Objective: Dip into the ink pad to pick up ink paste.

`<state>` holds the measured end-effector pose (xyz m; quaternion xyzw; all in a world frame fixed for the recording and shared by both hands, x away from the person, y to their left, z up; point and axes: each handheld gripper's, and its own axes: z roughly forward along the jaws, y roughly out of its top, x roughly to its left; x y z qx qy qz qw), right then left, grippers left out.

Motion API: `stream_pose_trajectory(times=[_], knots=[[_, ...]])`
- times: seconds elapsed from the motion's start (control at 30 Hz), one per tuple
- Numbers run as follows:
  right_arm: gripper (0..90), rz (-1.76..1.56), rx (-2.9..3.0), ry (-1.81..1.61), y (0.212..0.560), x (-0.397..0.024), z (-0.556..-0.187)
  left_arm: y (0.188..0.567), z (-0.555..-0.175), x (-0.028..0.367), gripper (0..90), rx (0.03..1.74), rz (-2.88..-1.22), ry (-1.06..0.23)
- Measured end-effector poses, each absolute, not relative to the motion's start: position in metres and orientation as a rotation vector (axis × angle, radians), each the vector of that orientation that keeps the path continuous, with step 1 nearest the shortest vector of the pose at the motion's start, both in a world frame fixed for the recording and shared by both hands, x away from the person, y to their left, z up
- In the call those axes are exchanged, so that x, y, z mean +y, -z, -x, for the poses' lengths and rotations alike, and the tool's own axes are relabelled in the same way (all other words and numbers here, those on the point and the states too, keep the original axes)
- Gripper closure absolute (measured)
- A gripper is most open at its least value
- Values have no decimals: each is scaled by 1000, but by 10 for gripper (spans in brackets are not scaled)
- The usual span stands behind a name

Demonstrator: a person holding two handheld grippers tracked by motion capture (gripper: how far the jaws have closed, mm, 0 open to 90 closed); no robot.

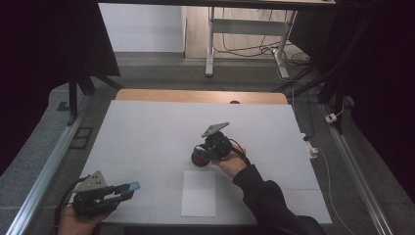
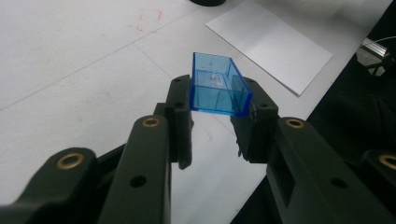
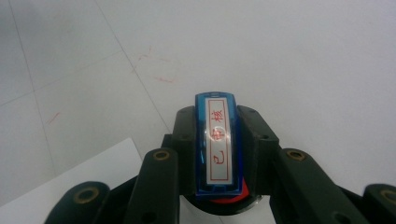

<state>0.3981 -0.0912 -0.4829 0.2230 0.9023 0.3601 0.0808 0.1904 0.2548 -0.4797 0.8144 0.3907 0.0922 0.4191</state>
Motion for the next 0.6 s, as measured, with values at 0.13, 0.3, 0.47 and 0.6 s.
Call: stream_pose_trajectory(times=[0.13, 0.3, 0.47, 0.6], knots=[[706, -663, 2700, -1061, 486, -89, -398, 480, -190, 255, 682, 979, -2042, -232], [708, -670, 2702, -1045, 485, -88, -398, 480, -190, 255, 682, 980, -2044, -230], [710, -658, 2692, -1024, 486, -85, -396, 480, -191, 254, 683, 980, -2046, -230], [710, -622, 2676, -994, 486, -82, -391, 480, -191, 254, 683, 980, -2045, -228]])
